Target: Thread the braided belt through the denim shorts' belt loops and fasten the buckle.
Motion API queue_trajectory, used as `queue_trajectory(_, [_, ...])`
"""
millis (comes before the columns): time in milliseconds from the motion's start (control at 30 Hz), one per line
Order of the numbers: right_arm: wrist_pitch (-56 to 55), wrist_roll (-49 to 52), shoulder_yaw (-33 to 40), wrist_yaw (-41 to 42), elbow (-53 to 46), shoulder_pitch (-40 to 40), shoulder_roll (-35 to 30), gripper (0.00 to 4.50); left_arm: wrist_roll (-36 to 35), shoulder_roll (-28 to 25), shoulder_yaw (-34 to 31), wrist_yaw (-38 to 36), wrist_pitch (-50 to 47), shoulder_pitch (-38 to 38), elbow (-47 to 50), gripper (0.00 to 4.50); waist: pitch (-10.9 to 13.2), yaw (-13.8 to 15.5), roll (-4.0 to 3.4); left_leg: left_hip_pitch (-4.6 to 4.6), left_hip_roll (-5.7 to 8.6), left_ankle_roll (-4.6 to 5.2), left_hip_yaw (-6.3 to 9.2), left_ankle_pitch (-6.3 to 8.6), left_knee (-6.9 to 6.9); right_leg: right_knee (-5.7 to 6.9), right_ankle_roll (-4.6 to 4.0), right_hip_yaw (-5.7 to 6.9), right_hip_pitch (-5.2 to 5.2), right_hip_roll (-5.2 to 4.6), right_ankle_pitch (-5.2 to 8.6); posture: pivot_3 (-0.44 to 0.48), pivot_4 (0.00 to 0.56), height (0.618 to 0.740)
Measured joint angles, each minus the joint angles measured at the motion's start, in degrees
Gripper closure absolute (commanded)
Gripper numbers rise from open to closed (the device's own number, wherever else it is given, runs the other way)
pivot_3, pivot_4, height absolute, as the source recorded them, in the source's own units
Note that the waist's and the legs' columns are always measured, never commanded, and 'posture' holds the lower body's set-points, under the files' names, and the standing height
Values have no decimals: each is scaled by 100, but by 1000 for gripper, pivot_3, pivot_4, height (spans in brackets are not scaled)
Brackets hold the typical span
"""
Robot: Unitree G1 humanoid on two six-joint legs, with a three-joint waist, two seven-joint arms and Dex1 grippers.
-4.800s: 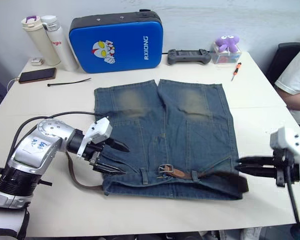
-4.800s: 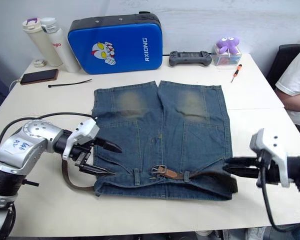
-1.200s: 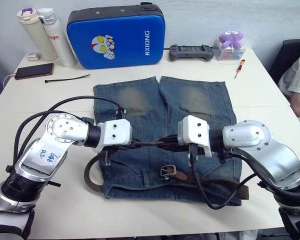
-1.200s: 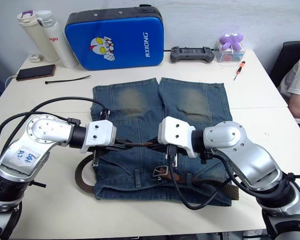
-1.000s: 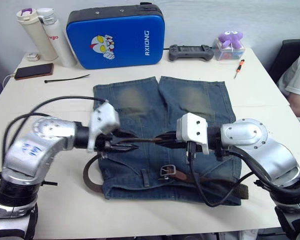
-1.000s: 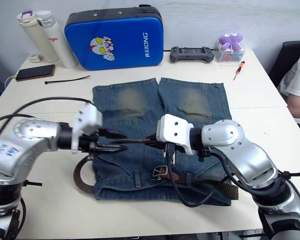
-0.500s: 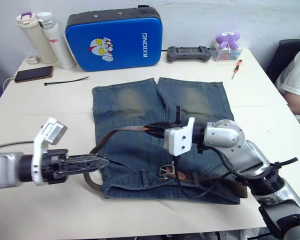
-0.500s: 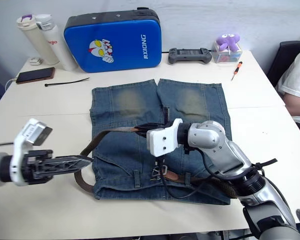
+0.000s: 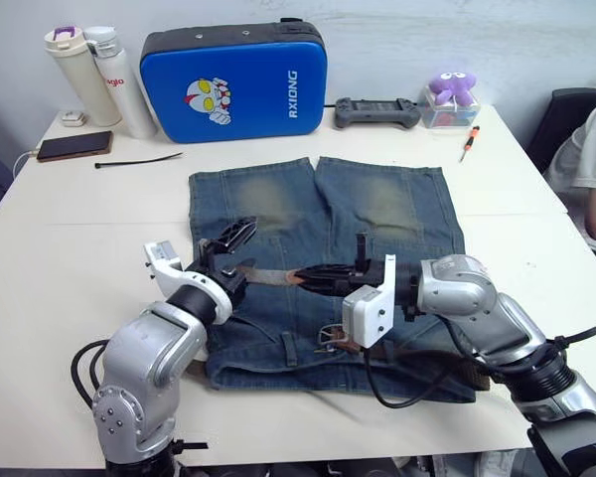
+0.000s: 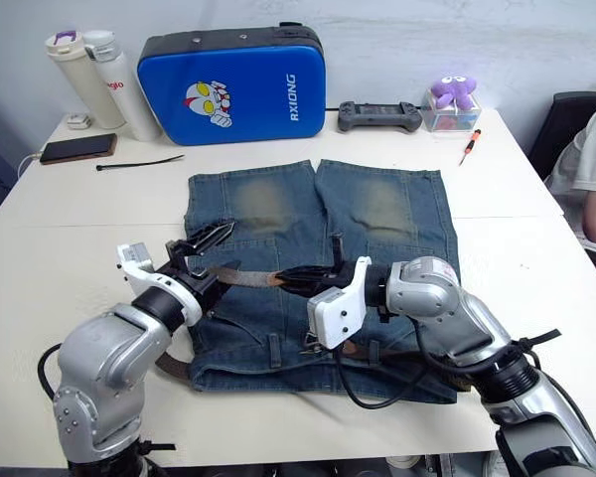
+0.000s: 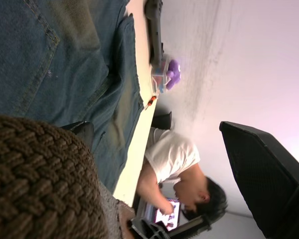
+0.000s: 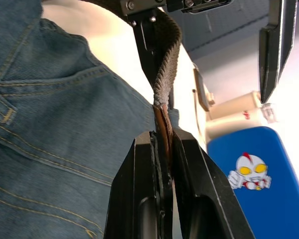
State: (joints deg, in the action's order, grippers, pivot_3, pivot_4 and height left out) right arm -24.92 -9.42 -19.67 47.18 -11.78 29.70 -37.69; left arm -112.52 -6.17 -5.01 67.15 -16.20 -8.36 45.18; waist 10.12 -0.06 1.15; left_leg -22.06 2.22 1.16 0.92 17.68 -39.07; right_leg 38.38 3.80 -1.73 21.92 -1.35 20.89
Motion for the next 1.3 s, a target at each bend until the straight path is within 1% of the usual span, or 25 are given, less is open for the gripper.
queue_trajectory(100, [15,-44,5,-1,-4,-104,-22,4500,-4,-49,128,315,242,132,203,58,0,6,0,1,0,0,2,0,0,-10,0,1,-5,0,0,0,150,740])
queue_trajectory(200, [34,-132,40,-8,-3,-143,-91,4500,-7,-273,282,417,432,430,398,58,1,7,-2,2,0,-1,5,-1,1,-15,-1,3,-9,0,0,0,150,740])
queue_trajectory(367, [50,-175,177,-41,-4,-145,-102,4500,-14,-439,282,425,610,460,423,58,5,15,-8,53,0,0,7,0,24,-50,-1,7,-71,0,1,0,150,740])
queue_trajectory(433, [51,-173,184,-39,-4,-146,-102,4500,-14,-439,253,374,598,391,406,599,5,20,-8,62,0,0,7,0,32,-57,-1,6,-82,0,0,0,150,740])
queue_trajectory(500, [52,-171,184,-33,-5,-159,-97,4500,-14,-369,206,316,518,298,305,1312,6,20,-8,70,0,0,7,0,38,-61,-1,6,-89,0,1,0,150,740])
queue_trajectory(533, [55,-171,184,-28,-5,-165,-97,4500,-14,-318,172,297,475,244,237,1312,6,20,-8,75,0,0,7,0,42,-63,-1,6,-93,0,1,0,150,740])
queue_trajectory(600, [84,-171,186,-20,-11,-171,-97,4500,-14,-215,140,275,391,194,114,2054,6,20,-8,85,0,0,7,0,49,-68,-1,7,-101,0,1,0,150,740])
queue_trajectory(633, [112,-168,186,-17,-27,-185,-97,4500,-14,-168,136,275,349,195,92,2355,6,20,-8,86,0,-1,7,0,53,-70,-1,6,-102,0,1,0,150,740])
queue_trajectory(767, [169,-158,205,-11,-159,-254,-97,4500,-14,-71,73,276,189,195,72,4224,7,15,-8,90,0,-6,7,-6,74,-78,-1,6,-100,0,1,0,150,740])
queue_trajectory(800, [200,-150,213,-10,-163,-261,-97,4500,-18,-45,42,276,157,195,34,4454,7,18,-8,92,0,-7,7,-8,79,-80,-1,6,-100,0,0,0,150,740])
queue_trajectory(1000, [433,-73,225,34,-272,-378,-97,4500,-33,-12,-94,211,-228,224,-173,4454,8,19,-8,92,0,-10,7,-11,89,-85,-1,6,-98,0,1,0,150,740])
queue_trajectory(1100, [912,308,313,221,-438,-472,-125,4500,-51,75,-151,202,-345,217,-278,4454,9,25,-7,92,1,-10,9,-11,91,-88,-1,6,-99,0,1,0,150,740])
queue_trajectory(1167, [1438,858,432,483,-662,-590,-242,3581,-78,91,-141,200,-460,216,-293,4500,12,31,-7,90,1,-10,9,-11,93,-90,-1,6,-99,-2,0,0,150,740])
queue_trajectory(1200, [1670,1114,473,650,-782,-618,-348,3221,-77,89,-178,198,-474,216,-297,4500,13,36,-8,90,1,-10,9,-11,95,-92,-1,6,-99,-2,0,0,150,740])
queue_trajectory(1233, [1925,1389,524,806,-904,-646,-470,2769,-69,65,-261,180,-484,231,-297,4500,13,42,-8,90,1,-10,10,-11,97,-94,-1,7,-99,-2,1,0,150,740])
queue_trajectory(1300, [2739,2189,809,1120,-1172,-650,-718,1811,-53,-113,-397,38,-555,401,-294,4500,14,37,-9,91,0,-9,10,-11,102,-96,-2,6,-98,-3,1,0,150,740])
